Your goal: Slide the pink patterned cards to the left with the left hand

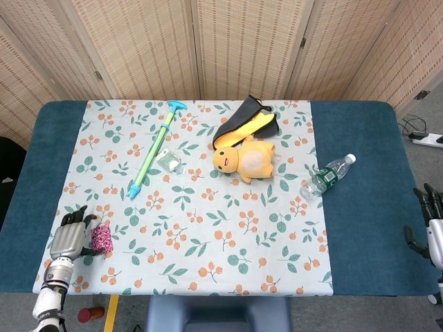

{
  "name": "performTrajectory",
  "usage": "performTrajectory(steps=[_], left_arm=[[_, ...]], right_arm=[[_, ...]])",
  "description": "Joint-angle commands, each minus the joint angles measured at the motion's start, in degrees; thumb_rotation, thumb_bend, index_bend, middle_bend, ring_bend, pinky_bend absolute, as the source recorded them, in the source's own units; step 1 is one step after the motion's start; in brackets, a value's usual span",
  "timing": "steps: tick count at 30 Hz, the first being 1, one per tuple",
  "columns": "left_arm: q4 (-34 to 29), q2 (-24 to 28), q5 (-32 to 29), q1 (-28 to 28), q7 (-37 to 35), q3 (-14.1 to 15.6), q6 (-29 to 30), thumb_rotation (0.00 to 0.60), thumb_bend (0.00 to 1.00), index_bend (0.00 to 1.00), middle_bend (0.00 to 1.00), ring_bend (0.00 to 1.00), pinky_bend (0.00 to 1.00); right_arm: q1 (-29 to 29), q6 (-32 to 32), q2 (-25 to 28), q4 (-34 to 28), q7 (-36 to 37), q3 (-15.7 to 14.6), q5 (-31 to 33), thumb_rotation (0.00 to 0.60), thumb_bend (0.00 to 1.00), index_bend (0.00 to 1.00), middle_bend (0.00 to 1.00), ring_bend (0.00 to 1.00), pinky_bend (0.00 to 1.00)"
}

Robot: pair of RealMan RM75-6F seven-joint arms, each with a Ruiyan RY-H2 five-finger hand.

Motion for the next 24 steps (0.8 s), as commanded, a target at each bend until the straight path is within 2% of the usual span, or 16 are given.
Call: performTrajectory(steps=[1,4,12,19,24], left_arm=[[-1.2,1.5,3.4,0.4,-3.3,-1.6,2.1,0.55,0.19,0.22,0.0,0.0,0.0],[-1.8,2.5,6.8,0.7,-5.9,-2.7,3.9,0.596,0.19,0.23,0.0,0.0,0.0],[-2.4,3.7,17.5,2.7,-11.6,-3.6,11.5,0.6,0.21,0.26,0.02,0.0,0.0],[-3.3,5.0,22.8,6.1,-12.7,-1.5,16.6,0.6,0.21,0.27,0.03,0.0,0.0],[-1.7,5.5,27.0,8.4,-15.5,0.6,19.0,0.6,0.21,0.27,0.03,0.0,0.0]], right_arm=[[-0.2,-0.1,0.4,-0.4,1.0,-0.3,-0.3,0.6,0.48,0.0,0.0,0.0,0.0],[-0.2,-1.1,1.1,-0.9,1.7,-0.8,-0.3,0.6,0.48,0.0,0.0,0.0,0.0],[-0.5,-0.6,1.4,-1.2,5.0,-1.2,-1.6,0.6,0.48,0.0,0.0,0.0,0.0],[-1.0,0.7,1.3,-1.6,6.6,-1.8,-3.1,0.6,0.48,0.0,0.0,0.0,0.0],[-1.6,1.4,1.0,-1.6,8.1,-2.1,-3.3,0.6,0.48,0.0,0.0,0.0,0.0]])
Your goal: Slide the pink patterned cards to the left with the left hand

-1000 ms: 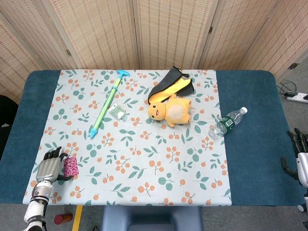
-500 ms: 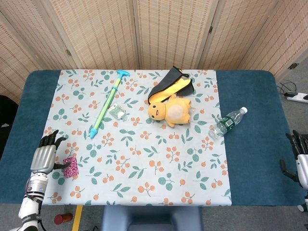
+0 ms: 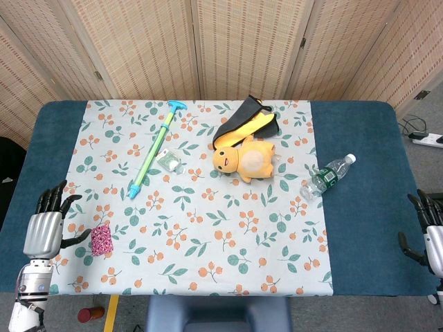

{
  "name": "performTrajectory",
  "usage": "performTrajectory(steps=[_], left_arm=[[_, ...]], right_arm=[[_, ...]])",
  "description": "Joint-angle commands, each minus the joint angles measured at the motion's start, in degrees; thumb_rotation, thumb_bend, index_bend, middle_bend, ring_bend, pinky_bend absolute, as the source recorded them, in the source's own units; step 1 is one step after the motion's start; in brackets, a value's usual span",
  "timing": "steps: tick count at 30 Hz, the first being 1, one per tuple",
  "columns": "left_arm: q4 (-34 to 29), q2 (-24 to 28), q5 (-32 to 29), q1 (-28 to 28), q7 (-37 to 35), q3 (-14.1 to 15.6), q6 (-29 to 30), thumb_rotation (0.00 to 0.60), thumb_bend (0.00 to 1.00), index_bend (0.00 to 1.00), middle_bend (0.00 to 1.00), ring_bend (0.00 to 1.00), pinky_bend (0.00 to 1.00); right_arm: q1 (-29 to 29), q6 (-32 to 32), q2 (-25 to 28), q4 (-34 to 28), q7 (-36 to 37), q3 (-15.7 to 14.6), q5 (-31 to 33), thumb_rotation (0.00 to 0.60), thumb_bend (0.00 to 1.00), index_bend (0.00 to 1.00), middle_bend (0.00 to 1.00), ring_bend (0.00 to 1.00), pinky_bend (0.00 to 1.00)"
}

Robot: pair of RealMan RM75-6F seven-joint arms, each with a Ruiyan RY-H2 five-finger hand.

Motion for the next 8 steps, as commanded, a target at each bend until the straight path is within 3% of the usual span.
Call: performTrajectory(steps=[1,8], left_arm=[[1.6,0.3,2.9,1.8,-2.3,1.6,1.8,0.6,0.21,0.27,0.03,0.0,0.0],[1.7,0.8,4.5,3.9,-1.7,2.9,3.1,0.6,0.21,0.27,0.03,0.0,0.0]], right_arm=[[-0.4,0.3,-0.3,0.3,0.6,-0.2,0.0,0.6,0.48,0.0,0.0,0.0,0.0],[-0.5,0.0,-0.6,0.8,1.4,-0.5,0.0,0.6,0.48,0.0,0.0,0.0,0.0]])
